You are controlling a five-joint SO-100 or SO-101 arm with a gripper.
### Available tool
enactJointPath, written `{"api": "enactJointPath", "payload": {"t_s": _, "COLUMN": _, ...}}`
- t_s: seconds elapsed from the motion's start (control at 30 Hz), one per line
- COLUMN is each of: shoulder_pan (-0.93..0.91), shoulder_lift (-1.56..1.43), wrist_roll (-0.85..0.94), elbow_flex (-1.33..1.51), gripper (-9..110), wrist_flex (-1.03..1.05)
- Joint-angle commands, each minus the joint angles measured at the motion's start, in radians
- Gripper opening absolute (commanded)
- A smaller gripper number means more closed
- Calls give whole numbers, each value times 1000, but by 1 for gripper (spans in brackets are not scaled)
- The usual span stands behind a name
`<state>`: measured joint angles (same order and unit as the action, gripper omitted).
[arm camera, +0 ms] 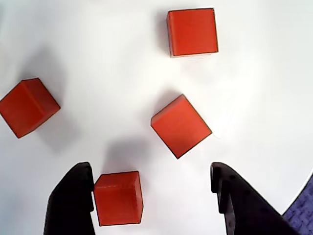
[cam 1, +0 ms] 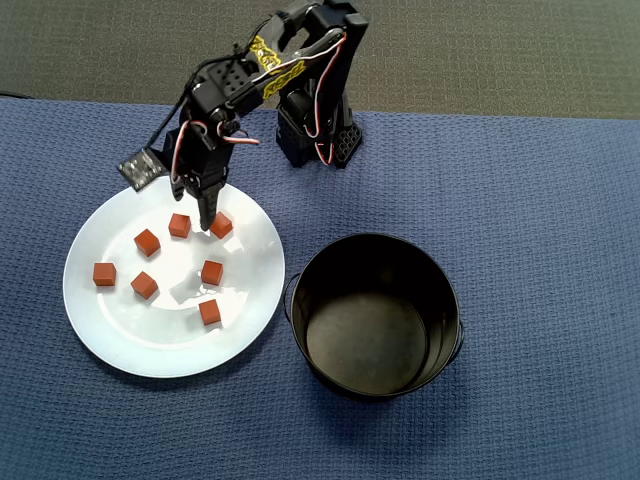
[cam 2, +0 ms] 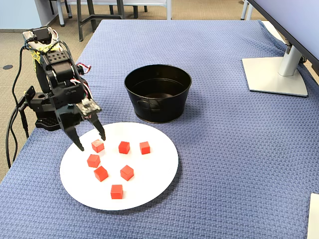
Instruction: Pick up the red cubes from the white plate and place them in the black recipient
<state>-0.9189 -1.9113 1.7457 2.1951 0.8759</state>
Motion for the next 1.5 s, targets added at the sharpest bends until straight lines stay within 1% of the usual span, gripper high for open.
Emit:
{"api": "enactJointPath", "payload": {"t_s": 0.0, "shoulder_pan": -3, "shoulder_lift": 44, "wrist_roll": 43, "elbow_flex": 12, "gripper": 24, "wrist_flex": -60}}
{"api": "enactJointPath", "payload": {"t_s": 0.2, "shoulder_pan": 61, "shoulder_lift": 74, "wrist_roll": -34, "elbow_flex": 120, "gripper": 22, "wrist_flex": -206}}
{"api": "enactJointPath", "payload": {"t_s": 0.27, "shoulder_pan": 84, "shoulder_lift": 72, "wrist_roll": -55, "elbow_flex": 141, "gripper": 22, "wrist_flex": -207}}
{"api": "enactJointPath", "payload": {"t_s": 0.4, "shoulder_pan": 130, "shoulder_lift": 55, "wrist_roll": -84, "elbow_flex": 175, "gripper": 26, "wrist_flex": -215}}
{"api": "enactJointPath", "payload": {"t_s": 0.6, "shoulder_pan": 178, "shoulder_lift": 34, "wrist_roll": -137, "elbow_flex": 183, "gripper": 25, "wrist_flex": -166}}
{"api": "enactJointPath", "payload": {"t_s": 0.93, "shoulder_pan": 187, "shoulder_lift": 9, "wrist_roll": -169, "elbow_flex": 198, "gripper": 18, "wrist_flex": -140}}
{"api": "enactJointPath", "payload": {"t_s": 1.1, "shoulder_pan": 192, "shoulder_lift": 0, "wrist_roll": -193, "elbow_flex": 193, "gripper": 10, "wrist_flex": -121}}
{"api": "enactJointPath", "payload": {"t_s": 1.2, "shoulder_pan": 198, "shoulder_lift": -5, "wrist_roll": -213, "elbow_flex": 195, "gripper": 2, "wrist_flex": -121}}
{"api": "enactJointPath", "payload": {"t_s": 1.33, "shoulder_pan": 212, "shoulder_lift": -17, "wrist_roll": -272, "elbow_flex": 186, "gripper": 0, "wrist_flex": -129}}
{"api": "enactJointPath", "payload": {"t_s": 1.4, "shoulder_pan": 229, "shoulder_lift": -44, "wrist_roll": -333, "elbow_flex": 170, "gripper": 0, "wrist_flex": -135}}
{"api": "enactJointPath", "payload": {"t_s": 1.47, "shoulder_pan": 253, "shoulder_lift": -95, "wrist_roll": -422, "elbow_flex": 117, "gripper": 0, "wrist_flex": -94}}
